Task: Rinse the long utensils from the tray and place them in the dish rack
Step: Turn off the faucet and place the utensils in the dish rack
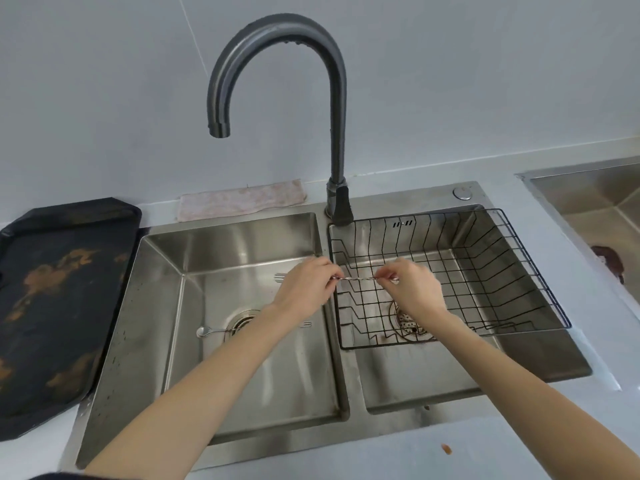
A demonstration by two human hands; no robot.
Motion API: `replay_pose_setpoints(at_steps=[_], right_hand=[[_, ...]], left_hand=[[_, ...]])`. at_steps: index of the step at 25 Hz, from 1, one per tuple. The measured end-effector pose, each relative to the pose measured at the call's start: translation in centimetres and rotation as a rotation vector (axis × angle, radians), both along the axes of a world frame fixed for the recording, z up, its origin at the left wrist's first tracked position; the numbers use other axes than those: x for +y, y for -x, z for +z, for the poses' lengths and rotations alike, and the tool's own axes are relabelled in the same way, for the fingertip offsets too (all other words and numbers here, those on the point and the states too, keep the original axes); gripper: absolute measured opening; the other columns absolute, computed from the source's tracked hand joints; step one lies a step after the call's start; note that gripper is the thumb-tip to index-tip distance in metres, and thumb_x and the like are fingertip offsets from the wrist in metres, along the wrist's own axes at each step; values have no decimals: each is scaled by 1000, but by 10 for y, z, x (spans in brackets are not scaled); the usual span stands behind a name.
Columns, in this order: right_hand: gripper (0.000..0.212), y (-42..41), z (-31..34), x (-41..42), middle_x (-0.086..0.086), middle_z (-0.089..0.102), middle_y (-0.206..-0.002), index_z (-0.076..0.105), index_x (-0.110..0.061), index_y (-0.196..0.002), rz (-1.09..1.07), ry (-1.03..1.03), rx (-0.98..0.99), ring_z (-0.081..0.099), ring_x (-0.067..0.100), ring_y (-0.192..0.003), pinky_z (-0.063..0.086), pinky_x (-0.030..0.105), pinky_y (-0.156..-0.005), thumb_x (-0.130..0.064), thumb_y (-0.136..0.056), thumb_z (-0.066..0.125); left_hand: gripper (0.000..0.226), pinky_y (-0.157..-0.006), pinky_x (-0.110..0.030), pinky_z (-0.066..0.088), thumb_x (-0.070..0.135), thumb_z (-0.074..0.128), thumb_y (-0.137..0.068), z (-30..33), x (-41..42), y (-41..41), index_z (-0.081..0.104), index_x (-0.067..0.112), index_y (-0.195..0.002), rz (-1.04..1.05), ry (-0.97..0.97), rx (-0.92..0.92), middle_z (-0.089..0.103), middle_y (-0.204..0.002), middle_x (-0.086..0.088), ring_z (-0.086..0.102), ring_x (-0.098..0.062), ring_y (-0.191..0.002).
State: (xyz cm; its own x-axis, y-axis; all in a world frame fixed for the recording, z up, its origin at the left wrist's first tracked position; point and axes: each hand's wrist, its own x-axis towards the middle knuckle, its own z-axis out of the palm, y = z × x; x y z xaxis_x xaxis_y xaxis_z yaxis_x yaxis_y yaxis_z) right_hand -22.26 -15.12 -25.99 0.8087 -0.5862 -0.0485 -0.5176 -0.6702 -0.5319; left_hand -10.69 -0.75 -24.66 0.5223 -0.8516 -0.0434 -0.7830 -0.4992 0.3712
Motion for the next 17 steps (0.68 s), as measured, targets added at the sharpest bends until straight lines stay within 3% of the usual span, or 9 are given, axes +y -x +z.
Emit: replay_pose_setpoints(at_steps=[6, 10, 17], right_hand=[[14, 28, -1, -64, 1, 69, -102, 71, -17, -92, -42, 27, 26, 62, 21, -93, 48, 33, -77, -20, -86, 59], [13, 36, -13, -100, -1, 68, -100, 71, -19, -90, -60, 28, 57, 61, 22, -92, 46, 43, -83, -20, -87, 58], [15, 29, -58, -135, 0, 67, -100, 70, -18, -91, -55, -25, 134, 59, 22, -91, 39, 35, -77, -19, -88, 56]], left_hand=[[34, -87, -28, 43, 14, 40, -93, -3, -61, 24, 56, 18, -123, -115, -30, 58, 60, -123, -1, 51, -18, -112], [37, -97, -34, 43, 12, 37, -94, -14, -95, 32, 53, 15, -127, -148, -82, 111, 59, -127, -3, 49, -21, -117], [39, -104, -32, 39, 12, 36, -93, -55, -132, 31, 47, 12, -131, -146, -195, 160, 55, -130, -6, 48, -20, -120]])
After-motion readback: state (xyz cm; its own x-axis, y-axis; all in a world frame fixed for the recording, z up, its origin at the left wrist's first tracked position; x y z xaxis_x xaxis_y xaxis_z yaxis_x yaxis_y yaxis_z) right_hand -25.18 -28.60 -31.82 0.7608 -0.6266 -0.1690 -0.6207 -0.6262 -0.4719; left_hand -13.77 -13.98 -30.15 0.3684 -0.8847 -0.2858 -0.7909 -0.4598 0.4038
